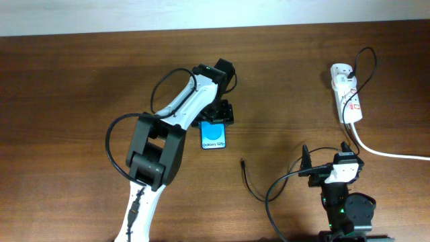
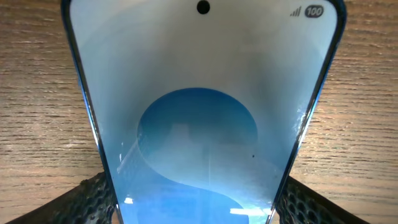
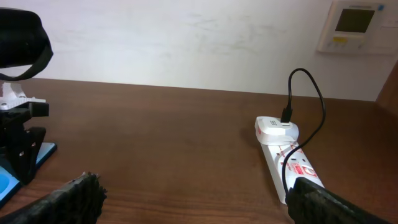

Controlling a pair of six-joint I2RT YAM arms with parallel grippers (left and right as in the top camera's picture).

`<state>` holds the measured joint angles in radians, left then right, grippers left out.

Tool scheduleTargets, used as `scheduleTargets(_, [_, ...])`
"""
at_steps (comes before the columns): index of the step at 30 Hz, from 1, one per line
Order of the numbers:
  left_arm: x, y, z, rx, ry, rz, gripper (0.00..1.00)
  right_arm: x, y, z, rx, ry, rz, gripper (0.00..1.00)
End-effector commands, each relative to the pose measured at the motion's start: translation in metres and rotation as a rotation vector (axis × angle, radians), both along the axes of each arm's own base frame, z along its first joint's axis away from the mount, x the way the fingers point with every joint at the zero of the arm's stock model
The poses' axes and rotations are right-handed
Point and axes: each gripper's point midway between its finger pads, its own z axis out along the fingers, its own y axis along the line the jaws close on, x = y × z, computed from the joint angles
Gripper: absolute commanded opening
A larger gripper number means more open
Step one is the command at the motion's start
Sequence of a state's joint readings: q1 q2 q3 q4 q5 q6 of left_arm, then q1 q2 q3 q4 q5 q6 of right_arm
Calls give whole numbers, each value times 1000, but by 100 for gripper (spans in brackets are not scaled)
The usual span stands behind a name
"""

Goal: Plug charger to phone and switch on socket

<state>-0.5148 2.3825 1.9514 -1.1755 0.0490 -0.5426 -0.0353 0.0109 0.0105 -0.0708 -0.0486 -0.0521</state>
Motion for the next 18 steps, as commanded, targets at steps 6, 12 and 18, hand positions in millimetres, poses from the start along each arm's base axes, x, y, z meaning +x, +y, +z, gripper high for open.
scheduleTargets(6, [-4, -7, -10, -17, 39, -17, 84, 0, 1, -2, -1, 3, 4, 98])
scheduleTargets(12, [0, -10, -2, -23, 28, -18, 83, 0, 1, -2, -1, 3, 4, 98])
scheduleTargets(18, [6, -6, 6, -26, 22, -5, 83, 0, 1, -2, -1, 3, 4, 98])
